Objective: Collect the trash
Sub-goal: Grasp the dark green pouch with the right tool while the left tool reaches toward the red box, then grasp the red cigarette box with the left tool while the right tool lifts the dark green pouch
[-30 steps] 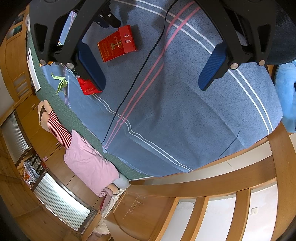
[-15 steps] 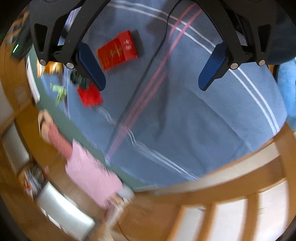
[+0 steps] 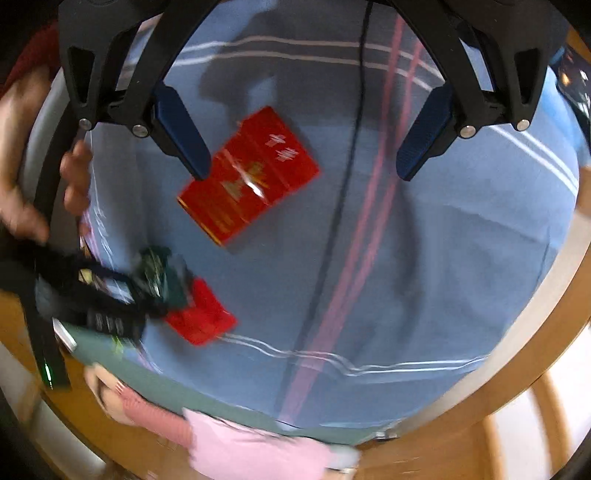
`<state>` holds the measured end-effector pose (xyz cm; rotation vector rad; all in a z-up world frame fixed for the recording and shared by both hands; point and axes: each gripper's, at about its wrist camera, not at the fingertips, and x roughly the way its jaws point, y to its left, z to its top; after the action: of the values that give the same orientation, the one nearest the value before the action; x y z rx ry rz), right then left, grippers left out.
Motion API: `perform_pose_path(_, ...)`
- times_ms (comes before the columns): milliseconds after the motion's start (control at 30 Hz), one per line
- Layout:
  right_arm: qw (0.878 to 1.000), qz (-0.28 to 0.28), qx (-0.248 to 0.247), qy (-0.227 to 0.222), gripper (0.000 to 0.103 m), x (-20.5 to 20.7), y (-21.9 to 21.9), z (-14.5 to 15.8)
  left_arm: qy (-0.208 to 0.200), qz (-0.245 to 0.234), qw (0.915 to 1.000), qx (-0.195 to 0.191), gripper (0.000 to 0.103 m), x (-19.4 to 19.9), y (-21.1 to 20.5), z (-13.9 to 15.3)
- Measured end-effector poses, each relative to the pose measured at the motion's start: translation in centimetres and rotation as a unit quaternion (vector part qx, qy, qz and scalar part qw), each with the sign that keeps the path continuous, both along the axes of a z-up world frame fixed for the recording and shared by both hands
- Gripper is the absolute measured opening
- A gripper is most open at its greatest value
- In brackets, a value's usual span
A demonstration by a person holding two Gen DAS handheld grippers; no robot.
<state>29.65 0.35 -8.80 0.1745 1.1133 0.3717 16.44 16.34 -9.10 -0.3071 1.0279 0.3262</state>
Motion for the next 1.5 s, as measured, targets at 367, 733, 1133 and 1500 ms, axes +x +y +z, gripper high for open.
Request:
perform_pose_path(367,0.998,0.039,0.009,-0.048,0.039,-5.1,-1.9,2.9,0.050,-0.009,0.9986,-0.013,0.100,1.3,-0.1,-2.1)
perform_pose_path(733,0.999,0.000,0.046,-0.010,0.039,-11.6,-11.6,2.7,0.069,-0.077,0.9932,-0.054,0.101,4.1,-2.4,-4.1)
perform_pose_path(1133,0.998,-0.043,0.054,0.006,0.039,-16.2,-16.7,1.8,0.060,-0.148,0.9870,0.017,0.025,3.6,-5.2,-3.6)
perform_pose_path(1500,0.997,-0.050,0.056,-0.001,0.039,-17.4,-17.2,2.0,-0.016,-0.079,0.9745,-0.209,0.026,1.6,-0.7,-2.8)
